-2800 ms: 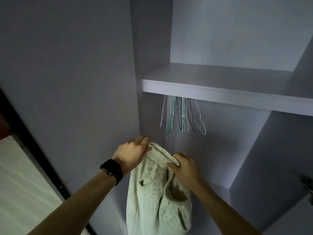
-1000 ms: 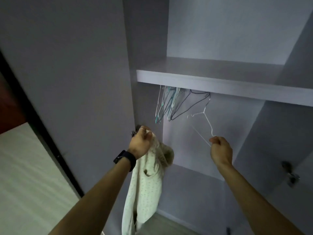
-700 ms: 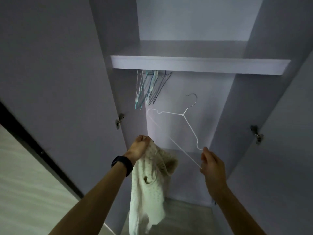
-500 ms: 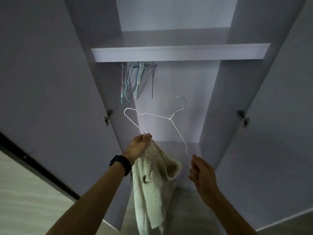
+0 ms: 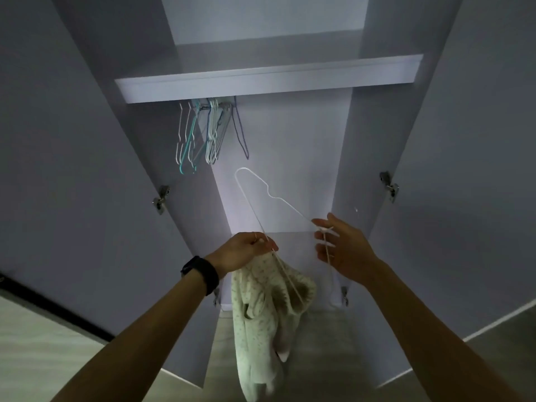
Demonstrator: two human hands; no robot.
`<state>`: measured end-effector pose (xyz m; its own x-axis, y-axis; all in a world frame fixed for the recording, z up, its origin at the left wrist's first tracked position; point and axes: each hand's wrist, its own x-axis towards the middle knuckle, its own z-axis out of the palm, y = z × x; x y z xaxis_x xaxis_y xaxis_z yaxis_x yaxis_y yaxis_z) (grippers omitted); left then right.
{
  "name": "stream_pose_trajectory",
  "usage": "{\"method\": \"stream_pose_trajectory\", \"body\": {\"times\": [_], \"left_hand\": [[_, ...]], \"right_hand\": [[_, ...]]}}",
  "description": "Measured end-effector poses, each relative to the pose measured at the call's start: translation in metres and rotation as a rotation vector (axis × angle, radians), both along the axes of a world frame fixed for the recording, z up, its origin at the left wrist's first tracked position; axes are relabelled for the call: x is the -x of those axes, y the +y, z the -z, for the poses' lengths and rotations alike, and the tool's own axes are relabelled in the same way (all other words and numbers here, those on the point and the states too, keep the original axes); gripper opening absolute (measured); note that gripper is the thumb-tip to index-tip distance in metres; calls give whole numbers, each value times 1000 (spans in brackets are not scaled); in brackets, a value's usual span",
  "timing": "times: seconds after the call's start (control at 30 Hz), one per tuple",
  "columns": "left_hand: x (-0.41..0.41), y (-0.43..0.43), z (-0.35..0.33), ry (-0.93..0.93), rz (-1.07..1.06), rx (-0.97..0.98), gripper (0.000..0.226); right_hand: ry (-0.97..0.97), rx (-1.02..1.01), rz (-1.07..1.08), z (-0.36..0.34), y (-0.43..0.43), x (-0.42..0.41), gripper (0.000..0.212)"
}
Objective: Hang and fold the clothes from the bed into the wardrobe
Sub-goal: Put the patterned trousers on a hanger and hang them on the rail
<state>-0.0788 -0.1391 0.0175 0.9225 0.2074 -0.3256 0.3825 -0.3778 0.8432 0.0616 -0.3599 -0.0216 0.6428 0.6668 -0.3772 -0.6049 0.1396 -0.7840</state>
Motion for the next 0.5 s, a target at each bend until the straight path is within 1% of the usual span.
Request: {"method": "stream_pose_trajectory", "body": {"times": [0.03, 0.07, 0.13, 0.2, 0.23, 0.27, 0.33, 0.37, 0.4, 0.47, 0.5], "left_hand": [[-2, -2, -2, 9, 42, -27, 20], [-3, -3, -3, 5, 68, -56, 18], [-5, -6, -7, -17, 55, -98, 17], [-5, -6, -12, -42, 16, -91, 20], [-5, -6, -17, -47, 9, -80, 21], [-4, -6, -21, -44, 7, -68, 21], [-5, -7, -29, -47, 6, -63, 22], [-6, -7, -33, -49, 2, -68, 22], [-7, -7, -36, -47, -2, -74, 22], [-6, -6, -41, -32, -11, -93, 20], [-5, -5, -44, -28, -24, -103, 20]], "right_hand": [[-8, 6, 12, -8, 0, -9, 43], [-67, 52, 47, -13, 1, -16, 42], [-306, 209, 174, -19, -1, -26, 36], [-554, 316, 273, -20, -5, -28, 22], [-660, 328, 246, -19, -7, -27, 13], [-749, 316, 135, -15, -9, -23, 7], [-891, 328, -190, -2, -6, -10, 27], [-952, 355, -317, 7, -4, -4, 33], [-1020, 392, -389, 14, 0, 0, 33], [-1135, 476, -370, 25, 5, 3, 25], [-1149, 524, -351, 28, 5, 0, 28]]}}
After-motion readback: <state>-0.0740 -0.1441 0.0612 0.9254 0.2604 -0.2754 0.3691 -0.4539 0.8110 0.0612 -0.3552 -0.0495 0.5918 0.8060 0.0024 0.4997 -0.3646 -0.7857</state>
